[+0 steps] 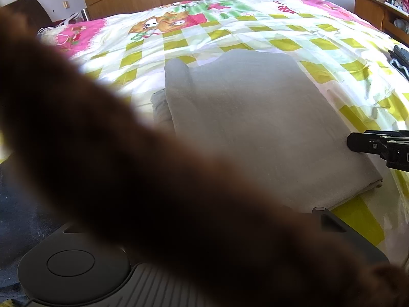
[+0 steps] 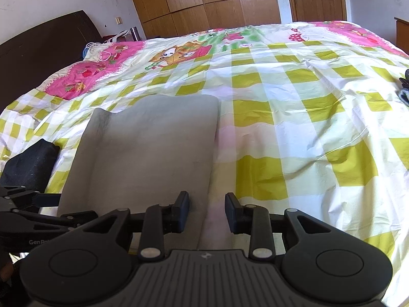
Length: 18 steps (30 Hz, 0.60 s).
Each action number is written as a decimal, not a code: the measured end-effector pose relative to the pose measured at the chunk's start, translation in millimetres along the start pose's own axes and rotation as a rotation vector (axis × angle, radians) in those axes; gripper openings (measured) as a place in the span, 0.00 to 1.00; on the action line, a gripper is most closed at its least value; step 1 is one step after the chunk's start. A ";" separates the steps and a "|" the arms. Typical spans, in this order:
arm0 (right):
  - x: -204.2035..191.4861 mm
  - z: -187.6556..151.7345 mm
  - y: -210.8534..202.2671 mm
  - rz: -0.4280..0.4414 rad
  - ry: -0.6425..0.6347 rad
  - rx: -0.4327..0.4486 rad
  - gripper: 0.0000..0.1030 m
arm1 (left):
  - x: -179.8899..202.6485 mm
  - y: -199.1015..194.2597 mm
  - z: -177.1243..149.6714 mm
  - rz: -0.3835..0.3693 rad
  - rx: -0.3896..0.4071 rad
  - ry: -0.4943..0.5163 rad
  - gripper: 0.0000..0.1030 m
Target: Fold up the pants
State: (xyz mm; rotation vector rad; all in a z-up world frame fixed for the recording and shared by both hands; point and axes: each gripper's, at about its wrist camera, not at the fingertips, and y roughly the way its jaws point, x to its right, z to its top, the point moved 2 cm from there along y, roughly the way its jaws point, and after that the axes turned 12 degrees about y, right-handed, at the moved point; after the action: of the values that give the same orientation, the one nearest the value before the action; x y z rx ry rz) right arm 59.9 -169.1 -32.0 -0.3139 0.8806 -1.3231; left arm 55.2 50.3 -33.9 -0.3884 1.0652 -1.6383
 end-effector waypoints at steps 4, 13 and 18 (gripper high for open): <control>3.4 1.9 2.6 -0.005 0.022 0.007 0.44 | -5.6 -10.3 -3.8 0.002 0.019 -0.009 0.69; 7.1 10.8 13.8 0.036 0.060 -0.009 0.53 | -29.7 -18.4 3.9 -0.042 0.107 -0.093 0.72; 3.9 19.3 28.7 0.074 0.060 -0.035 0.56 | -36.7 6.2 17.3 -0.050 0.118 -0.082 0.75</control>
State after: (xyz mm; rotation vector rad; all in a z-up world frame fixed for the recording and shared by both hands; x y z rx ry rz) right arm 93.8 -170.5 -39.9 -0.2677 0.9586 -1.2553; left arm 84.4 75.6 -19.9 -0.4037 0.8991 -1.7060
